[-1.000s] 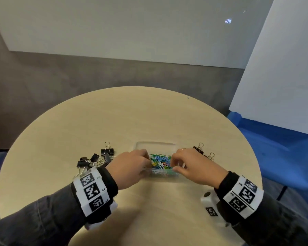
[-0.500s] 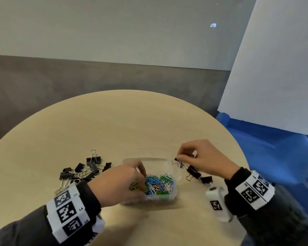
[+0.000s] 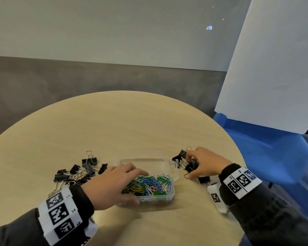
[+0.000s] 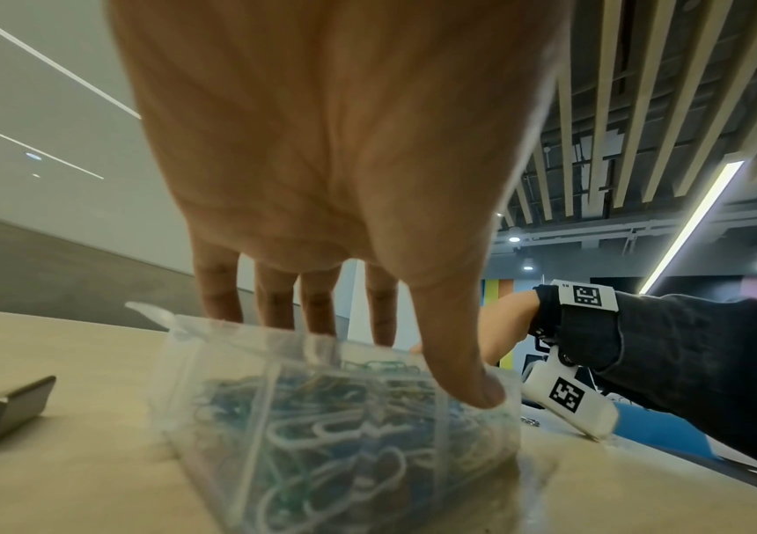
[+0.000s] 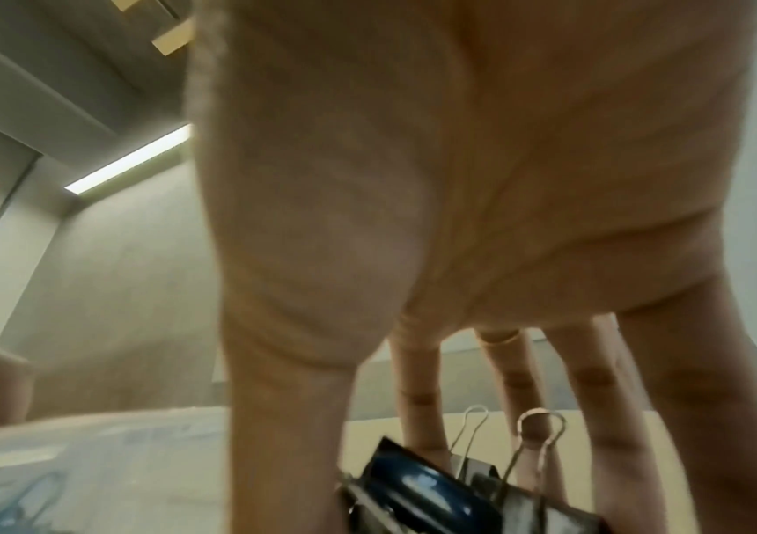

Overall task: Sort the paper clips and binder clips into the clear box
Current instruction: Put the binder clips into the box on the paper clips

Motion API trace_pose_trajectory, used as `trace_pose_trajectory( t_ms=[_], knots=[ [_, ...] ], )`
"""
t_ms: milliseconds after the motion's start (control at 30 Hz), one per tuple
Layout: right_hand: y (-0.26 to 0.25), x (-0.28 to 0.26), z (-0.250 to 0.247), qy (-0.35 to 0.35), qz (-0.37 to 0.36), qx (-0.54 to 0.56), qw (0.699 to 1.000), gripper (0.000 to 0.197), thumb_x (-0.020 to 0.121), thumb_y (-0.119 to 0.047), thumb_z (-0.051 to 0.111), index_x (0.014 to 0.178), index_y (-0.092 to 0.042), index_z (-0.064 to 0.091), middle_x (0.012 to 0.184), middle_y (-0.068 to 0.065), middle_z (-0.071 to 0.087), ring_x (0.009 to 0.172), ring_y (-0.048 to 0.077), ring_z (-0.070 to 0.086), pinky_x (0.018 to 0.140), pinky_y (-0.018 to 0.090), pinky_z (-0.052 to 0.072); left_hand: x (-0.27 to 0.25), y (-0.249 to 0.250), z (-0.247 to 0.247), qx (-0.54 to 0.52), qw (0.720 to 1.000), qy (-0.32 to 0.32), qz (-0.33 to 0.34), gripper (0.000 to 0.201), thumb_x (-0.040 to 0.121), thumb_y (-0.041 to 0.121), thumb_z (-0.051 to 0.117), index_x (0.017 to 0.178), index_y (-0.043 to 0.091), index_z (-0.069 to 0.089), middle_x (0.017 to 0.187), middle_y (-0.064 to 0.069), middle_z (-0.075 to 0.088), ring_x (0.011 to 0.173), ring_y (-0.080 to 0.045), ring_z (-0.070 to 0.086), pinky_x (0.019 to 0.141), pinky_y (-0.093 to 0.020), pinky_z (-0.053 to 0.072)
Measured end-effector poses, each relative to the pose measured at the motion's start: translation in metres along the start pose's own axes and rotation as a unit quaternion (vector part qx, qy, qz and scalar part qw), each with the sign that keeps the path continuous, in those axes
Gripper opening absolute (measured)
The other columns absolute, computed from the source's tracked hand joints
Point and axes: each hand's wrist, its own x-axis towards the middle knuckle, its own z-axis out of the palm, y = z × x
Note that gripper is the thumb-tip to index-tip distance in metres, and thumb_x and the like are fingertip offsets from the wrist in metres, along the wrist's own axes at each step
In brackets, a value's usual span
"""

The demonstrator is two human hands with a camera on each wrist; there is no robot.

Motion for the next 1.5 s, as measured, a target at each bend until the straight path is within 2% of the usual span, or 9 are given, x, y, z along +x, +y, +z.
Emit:
trace_pose_trajectory(
  t_ms=[167,433,600,767,867,1033,1233,1367,1500],
  knots=[
    [0.002,0.001,-0.003,0.021,-0.025,0.028,0.999,0.035,0.076,-0.026,0.078,0.107,-0.022,0.062,0.103,-0.003,0.048,0.097,0.015,0.049,0.068,0.018,0.037,0.001,0.001,0.000,-0.002,1.000,-0.003,-0.002,0.063,0.088,0.056,0.052,0.141,0.048,0.020,0.138,0.020,0.030,0.121,0.000,0.033,0.100,-0.020,0.022],
    [0.003,-0.001,-0.006,0.044,-0.039,0.062,0.996,0.023,0.083,-0.026,0.071,0.104,-0.017,0.067,0.101,-0.001,0.057,0.090,0.015,0.054,0.077,0.025,0.043,0.000,0.003,-0.001,-0.001,1.000,-0.004,-0.004,0.062,0.089,0.054,0.052,0.142,0.047,0.022,0.138,0.018,0.030,0.123,-0.003,0.032,0.106,-0.024,0.026],
    [0.009,0.001,-0.008,0.061,-0.035,0.101,0.992,0.012,0.084,-0.024,0.072,0.095,-0.024,0.067,0.103,-0.002,0.060,0.079,0.004,0.053,0.080,0.025,0.046,-0.001,0.004,-0.002,0.006,1.000,-0.006,-0.001,0.058,0.090,0.052,0.053,0.141,0.046,0.025,0.138,0.016,0.031,0.124,-0.005,0.033,0.107,-0.026,0.029],
    [0.012,0.002,-0.012,0.087,-0.044,0.129,0.987,0.008,0.086,-0.022,0.069,0.090,-0.028,0.065,0.093,-0.006,0.061,0.078,0.004,0.054,0.067,0.012,0.039,-0.001,0.006,-0.004,0.015,1.000,-0.011,0.007,0.054,0.091,0.049,0.053,0.139,0.045,0.030,0.137,0.014,0.032,0.124,-0.007,0.034,0.107,-0.026,0.028],
    [0.012,0.001,-0.014,0.085,-0.043,0.149,0.984,0.008,0.086,-0.018,0.069,0.092,-0.023,0.069,0.087,-0.005,0.063,0.071,0.005,0.059,0.055,0.009,0.043,-0.002,0.004,-0.004,0.005,1.000,-0.014,0.007,0.053,0.090,0.049,0.054,0.138,0.046,0.032,0.137,0.014,0.033,0.124,-0.007,0.036,0.106,-0.026,0.028],
    [0.008,-0.002,-0.025,0.095,-0.041,0.165,0.981,0.008,0.086,-0.016,0.069,0.091,-0.022,0.068,0.085,-0.004,0.064,0.069,0.005,0.062,0.055,0.007,0.046,0.001,-0.002,-0.012,-0.054,0.998,-0.044,-0.009,0.055,0.087,0.053,0.056,0.137,0.044,0.034,0.136,0.015,0.035,0.124,-0.005,0.040,0.106,-0.027,0.036],
    [-0.042,-0.006,-0.046,0.144,-0.141,0.221,0.954,0.005,0.084,-0.020,0.071,0.089,-0.021,0.071,0.089,0.001,0.070,0.078,0.010,0.068,0.070,0.018,0.056,0.012,0.003,-0.041,0.001,0.998,-0.011,-0.067,0.059,0.090,0.056,0.049,0.140,0.027,0.040,0.140,0.009,0.038,0.123,-0.012,0.046,0.104,-0.030,0.039],
    [-0.082,0.002,-0.035,0.098,-0.167,0.217,0.957,0.007,0.082,-0.018,0.074,0.088,-0.015,0.072,0.086,0.003,0.071,0.075,0.014,0.070,0.064,0.018,0.055,0.023,0.002,-0.043,0.019,0.995,-0.004,-0.103,0.057,0.090,0.057,0.048,0.135,0.021,0.046,0.136,0.003,0.045,0.119,-0.016,0.050,0.101,-0.033,0.041],
    [-0.099,0.009,-0.027,0.075,-0.150,0.096,0.981,0.016,0.085,-0.023,0.071,0.095,-0.010,0.072,0.087,0.002,0.063,0.080,0.018,0.060,0.057,0.015,0.040,0.027,0.002,-0.029,-0.055,0.993,-0.023,-0.103,0.058,0.092,0.053,0.049,0.134,0.016,0.035,0.137,-0.002,0.046,0.117,-0.018,0.049,0.101,-0.035,0.043]
  ],
)
